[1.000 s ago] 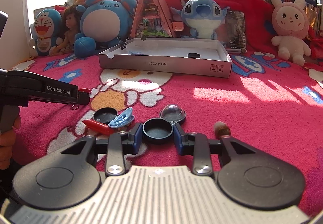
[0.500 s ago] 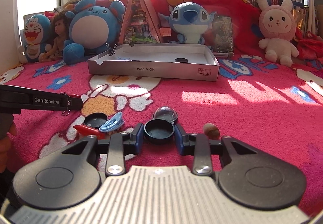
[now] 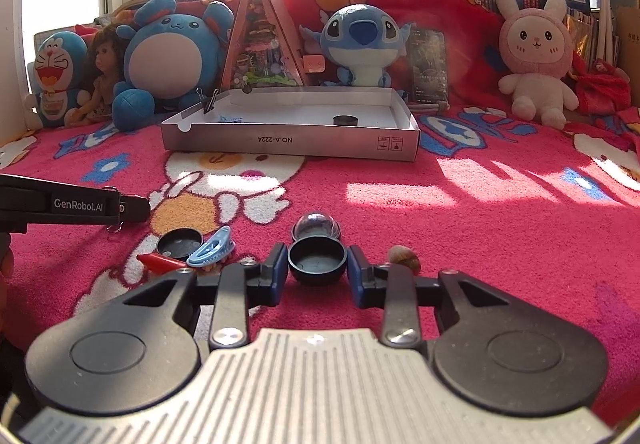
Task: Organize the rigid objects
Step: 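Carry the binder clip with the left tool while the right tool carries a small black cup toward the box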
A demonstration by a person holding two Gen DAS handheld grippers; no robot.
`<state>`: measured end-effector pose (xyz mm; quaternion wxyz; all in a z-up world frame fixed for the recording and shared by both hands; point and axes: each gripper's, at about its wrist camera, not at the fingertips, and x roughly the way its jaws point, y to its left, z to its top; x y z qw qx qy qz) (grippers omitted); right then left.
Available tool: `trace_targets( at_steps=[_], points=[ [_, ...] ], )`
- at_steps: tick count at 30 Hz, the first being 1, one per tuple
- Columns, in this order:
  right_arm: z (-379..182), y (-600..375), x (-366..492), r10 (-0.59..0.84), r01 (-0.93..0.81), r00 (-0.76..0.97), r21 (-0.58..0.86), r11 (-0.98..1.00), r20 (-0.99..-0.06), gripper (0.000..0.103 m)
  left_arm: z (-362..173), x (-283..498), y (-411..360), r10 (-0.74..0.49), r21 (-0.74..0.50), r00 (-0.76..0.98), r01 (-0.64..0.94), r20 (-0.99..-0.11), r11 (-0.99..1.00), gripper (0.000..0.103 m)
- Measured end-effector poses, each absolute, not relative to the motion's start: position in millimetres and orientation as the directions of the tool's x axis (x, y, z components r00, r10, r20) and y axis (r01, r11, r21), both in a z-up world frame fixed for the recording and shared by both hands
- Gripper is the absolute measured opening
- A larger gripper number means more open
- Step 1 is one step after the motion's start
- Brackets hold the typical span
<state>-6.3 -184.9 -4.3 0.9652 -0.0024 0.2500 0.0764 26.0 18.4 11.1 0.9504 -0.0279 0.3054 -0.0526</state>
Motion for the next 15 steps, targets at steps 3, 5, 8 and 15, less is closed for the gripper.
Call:
trace_targets(
  at_steps=[3,5,8,15],
  points=[
    [5,-186,-8,0.148,-0.151,0.874,0.031,0.988,-0.463,0.038,24,23,16,-0.131,-0.075,0.823,0.107,-0.553,0.991,0.031],
    [14,-188,-4,0.154,-0.154,0.878,0.037,0.987,-0.453,0.038,32,24,15,-0.140,-0.075,0.830,0.118,-0.540,0.990,0.031],
    [25,-197,11,0.172,-0.151,0.874,0.082,0.985,-0.454,0.038,47,35,15,-0.156,-0.073,0.836,0.139,-0.525,0.988,0.031],
    [44,-216,60,0.207,-0.145,0.857,0.163,0.976,-0.473,0.038,72,76,22,-0.188,-0.097,0.832,0.162,-0.522,0.982,0.031]
  ],
)
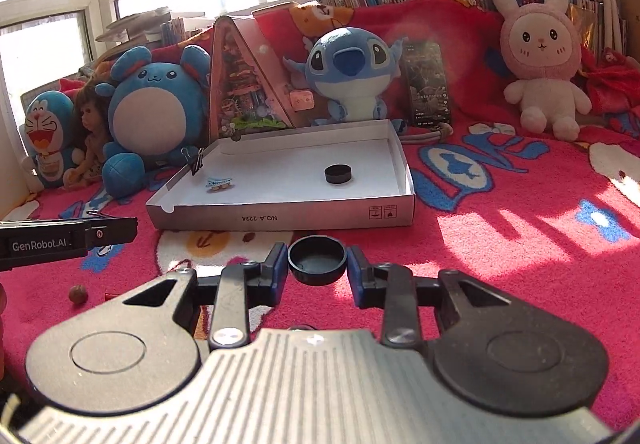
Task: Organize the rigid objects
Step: 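Carry the binder clip with the left tool while the right tool carries a small black cup toward the box, then lower the binder clip with the left tool while the right tool lowers the black cup into the box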
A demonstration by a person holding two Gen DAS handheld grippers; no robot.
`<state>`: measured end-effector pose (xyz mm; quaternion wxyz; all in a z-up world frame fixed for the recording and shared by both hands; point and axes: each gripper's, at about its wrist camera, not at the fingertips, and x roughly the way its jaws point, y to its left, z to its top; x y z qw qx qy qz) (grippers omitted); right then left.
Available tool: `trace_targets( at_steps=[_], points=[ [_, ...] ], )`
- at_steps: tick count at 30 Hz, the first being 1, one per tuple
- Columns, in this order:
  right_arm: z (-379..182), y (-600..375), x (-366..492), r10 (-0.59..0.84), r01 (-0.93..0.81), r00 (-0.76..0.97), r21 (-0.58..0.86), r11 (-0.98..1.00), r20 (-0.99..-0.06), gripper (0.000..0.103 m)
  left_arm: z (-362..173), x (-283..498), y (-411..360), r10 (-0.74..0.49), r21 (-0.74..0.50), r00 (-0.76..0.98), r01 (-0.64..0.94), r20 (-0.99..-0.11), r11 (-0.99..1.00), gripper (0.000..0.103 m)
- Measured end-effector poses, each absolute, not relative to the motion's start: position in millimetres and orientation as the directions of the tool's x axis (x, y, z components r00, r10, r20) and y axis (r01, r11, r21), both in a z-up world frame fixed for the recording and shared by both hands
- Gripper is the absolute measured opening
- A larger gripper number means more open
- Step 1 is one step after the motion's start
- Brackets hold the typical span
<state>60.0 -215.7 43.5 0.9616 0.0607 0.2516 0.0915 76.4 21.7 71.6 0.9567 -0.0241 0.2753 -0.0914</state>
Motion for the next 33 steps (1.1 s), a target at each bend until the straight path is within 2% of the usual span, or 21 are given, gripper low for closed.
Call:
trace_targets(
  at_steps=[6,13,18,27,33],
  points=[
    [55,-222,104,0.211,-0.144,0.841,0.171,0.975,-0.498,0.038,84,121,23,-0.222,-0.145,0.812,0.170,-0.540,0.975,0.031],
    [69,-223,155,0.220,-0.142,0.806,0.181,0.973,-0.549,0.038,86,174,18,-0.214,-0.129,0.781,0.170,-0.586,0.977,0.031],
    [73,-224,191,0.244,-0.145,0.778,0.213,0.966,-0.579,0.038,76,213,20,-0.210,-0.152,0.737,0.146,-0.642,0.977,0.031],
    [59,-204,259,0.201,-0.119,0.712,0.166,0.979,-0.673,0.038,40,256,12,-0.168,-0.137,0.681,0.099,-0.713,0.986,0.031],
    [44,-192,279,0.178,-0.112,0.682,0.139,0.984,-0.709,0.038,32,266,13,-0.160,-0.127,0.677,0.099,-0.718,0.987,0.031]
  ],
)
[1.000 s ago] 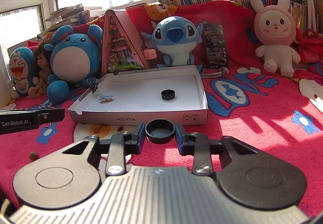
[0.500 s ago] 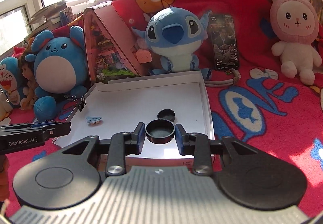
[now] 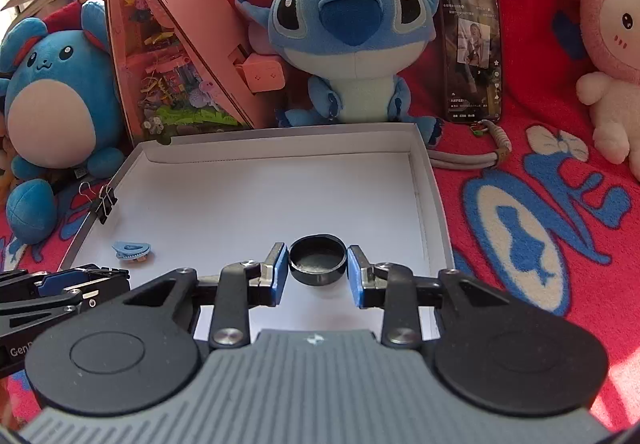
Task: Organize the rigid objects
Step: 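Lower the binder clip with the left tool while the right tool lowers the black cup into the box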
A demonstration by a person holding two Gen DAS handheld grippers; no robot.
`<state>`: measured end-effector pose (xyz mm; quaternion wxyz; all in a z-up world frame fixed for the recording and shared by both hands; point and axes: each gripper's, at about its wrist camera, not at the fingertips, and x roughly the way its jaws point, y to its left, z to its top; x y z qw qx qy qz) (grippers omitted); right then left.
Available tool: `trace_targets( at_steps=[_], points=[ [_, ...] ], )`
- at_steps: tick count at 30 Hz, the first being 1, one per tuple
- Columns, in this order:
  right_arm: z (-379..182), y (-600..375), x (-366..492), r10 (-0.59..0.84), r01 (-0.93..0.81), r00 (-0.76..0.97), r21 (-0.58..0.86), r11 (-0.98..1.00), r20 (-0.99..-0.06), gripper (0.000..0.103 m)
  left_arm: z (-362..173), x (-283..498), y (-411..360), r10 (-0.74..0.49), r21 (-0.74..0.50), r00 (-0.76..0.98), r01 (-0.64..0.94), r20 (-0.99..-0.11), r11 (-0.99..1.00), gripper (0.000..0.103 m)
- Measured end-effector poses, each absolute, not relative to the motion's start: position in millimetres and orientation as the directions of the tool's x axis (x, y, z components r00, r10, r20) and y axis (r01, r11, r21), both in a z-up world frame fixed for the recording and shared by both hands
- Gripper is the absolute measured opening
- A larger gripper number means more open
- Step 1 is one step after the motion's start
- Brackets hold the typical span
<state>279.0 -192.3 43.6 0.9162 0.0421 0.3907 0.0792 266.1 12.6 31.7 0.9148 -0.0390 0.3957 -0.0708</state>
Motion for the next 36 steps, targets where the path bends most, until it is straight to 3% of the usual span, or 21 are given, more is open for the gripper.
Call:
trace_targets(
  at_steps=[36],
  points=[
    [28,-189,298,0.158,-0.097,0.675,0.125,0.987,-0.721,0.038,19,281,12,-0.138,-0.131,0.672,0.061,-0.728,0.989,0.031]
  ],
)
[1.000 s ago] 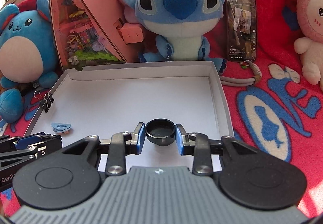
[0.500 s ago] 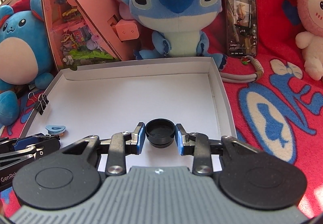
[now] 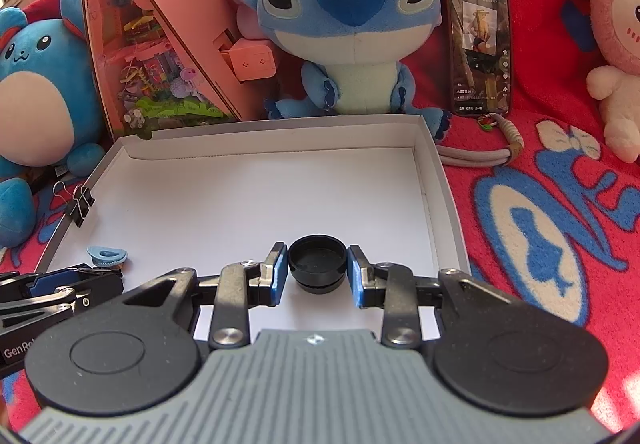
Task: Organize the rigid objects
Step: 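Lower the binder clip with the left tool while the right tool lowers the black cup into the box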
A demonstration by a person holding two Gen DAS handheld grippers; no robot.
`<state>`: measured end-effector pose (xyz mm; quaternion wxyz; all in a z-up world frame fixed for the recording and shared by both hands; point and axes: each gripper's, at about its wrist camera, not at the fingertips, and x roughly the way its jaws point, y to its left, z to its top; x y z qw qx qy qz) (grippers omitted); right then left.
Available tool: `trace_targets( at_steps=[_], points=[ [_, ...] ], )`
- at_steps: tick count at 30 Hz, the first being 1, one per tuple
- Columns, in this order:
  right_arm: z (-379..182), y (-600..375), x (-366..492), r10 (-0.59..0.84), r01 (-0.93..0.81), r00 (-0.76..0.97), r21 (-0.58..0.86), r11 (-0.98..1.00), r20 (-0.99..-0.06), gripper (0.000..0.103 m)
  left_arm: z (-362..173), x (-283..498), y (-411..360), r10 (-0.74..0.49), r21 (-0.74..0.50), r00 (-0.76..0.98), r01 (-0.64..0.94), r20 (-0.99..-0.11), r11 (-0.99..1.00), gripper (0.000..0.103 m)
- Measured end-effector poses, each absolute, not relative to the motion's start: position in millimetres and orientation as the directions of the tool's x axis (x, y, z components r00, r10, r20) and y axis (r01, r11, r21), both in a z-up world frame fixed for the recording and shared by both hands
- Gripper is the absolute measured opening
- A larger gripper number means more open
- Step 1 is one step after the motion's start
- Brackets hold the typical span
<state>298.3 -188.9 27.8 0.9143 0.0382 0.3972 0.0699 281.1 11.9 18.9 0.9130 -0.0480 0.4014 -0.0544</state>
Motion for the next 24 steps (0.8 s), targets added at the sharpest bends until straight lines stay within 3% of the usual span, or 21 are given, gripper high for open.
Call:
trace_targets(
  at_steps=[10,12,24],
  points=[
    [22.2,-186.7,300.8,0.144,-0.100,0.668,0.103,0.990,-0.730,0.042,18.5,281.9,13.6,-0.142,-0.142,0.671,0.056,-0.727,0.988,0.031],
    [21.3,-186.6,301.9,0.143,-0.100,0.667,0.103,0.990,-0.731,0.038,18.3,281.5,13.1,-0.139,-0.138,0.673,0.056,-0.726,0.989,0.031],
    [18.6,-183.1,298.9,0.132,-0.117,0.686,0.071,0.991,-0.716,0.037,15.0,282.3,6.3,-0.103,-0.087,0.696,0.058,-0.711,0.995,0.031]
  ],
)
